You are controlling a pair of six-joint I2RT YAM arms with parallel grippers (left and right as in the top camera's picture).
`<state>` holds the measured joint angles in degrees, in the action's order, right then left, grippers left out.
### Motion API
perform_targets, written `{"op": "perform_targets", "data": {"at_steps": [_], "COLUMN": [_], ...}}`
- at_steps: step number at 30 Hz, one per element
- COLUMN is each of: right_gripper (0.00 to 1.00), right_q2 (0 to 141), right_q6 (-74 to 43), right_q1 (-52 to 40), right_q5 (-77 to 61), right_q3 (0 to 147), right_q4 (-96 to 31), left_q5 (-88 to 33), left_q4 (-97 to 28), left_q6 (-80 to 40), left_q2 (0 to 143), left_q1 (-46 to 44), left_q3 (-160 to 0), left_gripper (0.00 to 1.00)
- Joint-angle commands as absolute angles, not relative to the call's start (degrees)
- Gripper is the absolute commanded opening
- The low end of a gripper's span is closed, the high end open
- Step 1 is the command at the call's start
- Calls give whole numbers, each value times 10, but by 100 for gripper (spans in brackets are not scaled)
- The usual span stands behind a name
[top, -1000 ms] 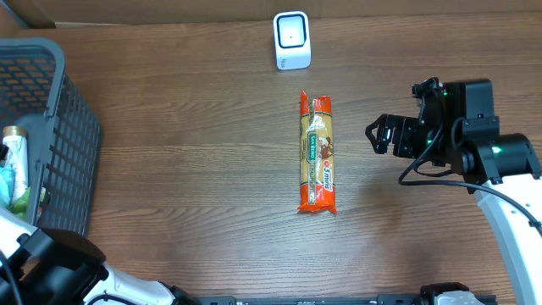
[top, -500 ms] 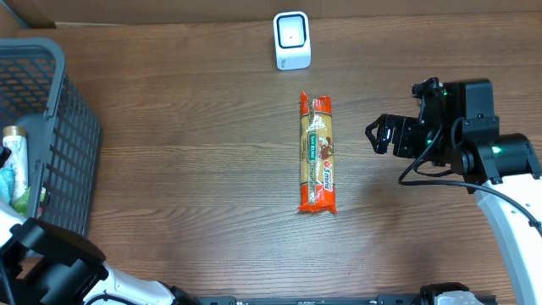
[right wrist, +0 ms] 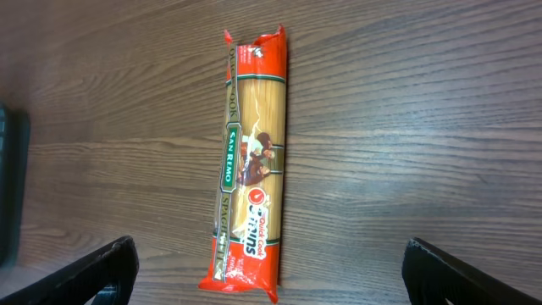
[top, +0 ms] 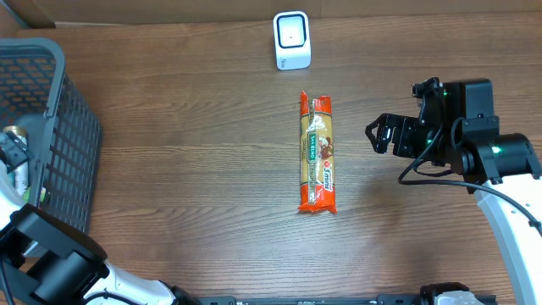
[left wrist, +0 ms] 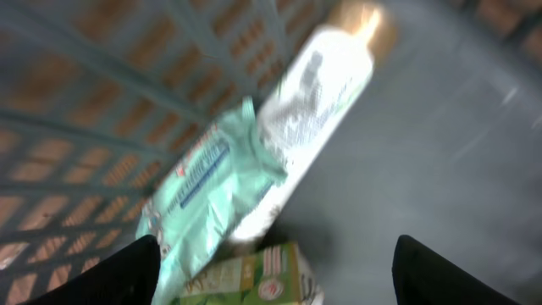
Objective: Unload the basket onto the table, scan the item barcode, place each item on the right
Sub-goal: 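Move the left gripper back into the basket toward the wipes pack, then grasp the mint-green wipes pack with the left gripper and lift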
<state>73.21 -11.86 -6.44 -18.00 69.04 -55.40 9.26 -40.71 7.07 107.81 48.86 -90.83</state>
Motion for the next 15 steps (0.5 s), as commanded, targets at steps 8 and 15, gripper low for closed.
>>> {"op": "perform_targets", "data": {"at_steps": [8, 15], "right_gripper": [100, 100], "right_q2": [728, 728], "right_q6": [-122, -122], "right_q1": [-67, -67], "right_q5": [-181, -181], "right_q3": [701, 701], "right_q4": [-548, -554], "left_q5": [197, 158], "left_q4": [-393, -370], "left_q6": [123, 168], "left_q2": [1112, 1155], "left_q1": [515, 517], "left_q3": [-872, -872], "left_gripper": [82, 83]}}
